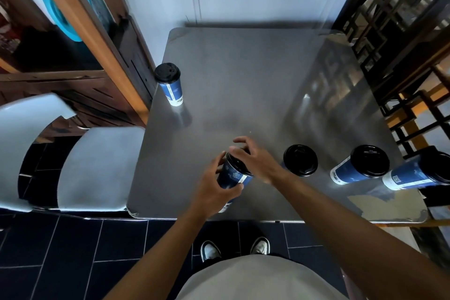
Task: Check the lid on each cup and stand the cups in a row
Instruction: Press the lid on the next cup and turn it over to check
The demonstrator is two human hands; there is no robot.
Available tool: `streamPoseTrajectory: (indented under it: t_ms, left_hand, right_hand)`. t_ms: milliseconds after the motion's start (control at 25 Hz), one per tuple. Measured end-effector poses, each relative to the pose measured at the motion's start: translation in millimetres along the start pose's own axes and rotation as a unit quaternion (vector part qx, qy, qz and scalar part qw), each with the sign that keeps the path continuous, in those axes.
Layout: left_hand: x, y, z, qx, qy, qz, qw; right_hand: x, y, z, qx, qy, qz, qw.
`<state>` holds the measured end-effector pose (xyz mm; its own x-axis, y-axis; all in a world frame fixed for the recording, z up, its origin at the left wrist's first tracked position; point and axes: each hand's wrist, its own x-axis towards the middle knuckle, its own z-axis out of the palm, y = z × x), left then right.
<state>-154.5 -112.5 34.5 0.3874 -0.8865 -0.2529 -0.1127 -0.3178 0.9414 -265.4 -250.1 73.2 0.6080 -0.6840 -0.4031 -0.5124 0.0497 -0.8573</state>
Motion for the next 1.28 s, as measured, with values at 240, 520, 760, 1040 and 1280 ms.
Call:
streamPoseTrajectory:
  t_ms: [240,520,760,1040,1280]
  left_hand:
    - [-3,1,5,0.053,0.032,0.018,0.998]
    - [-5,3,4,0.139,0.021,-0.052,0.989]
    - [0,10,7,0.205,-0.008,-0.050,0.978]
    - [0,14,7,0.214,-0.032,-0.057,0.975]
    - [-1,10,3,0.157,-0.050,-0.062,0.984]
  right_hand:
    - [-3,-7,7,0.014,-0.005,-0.051,0.999]
    - [-2,-2,10,0.062,-0.030,-0.023,0.997]
    - [-7,9,4,0.118,-0.016,0.000,0.993]
    - [-14,8,1,0.116,-0.023,-0.001,0.993]
    - [-14,5,1,0.099,-0.058,-0.030,0.993]
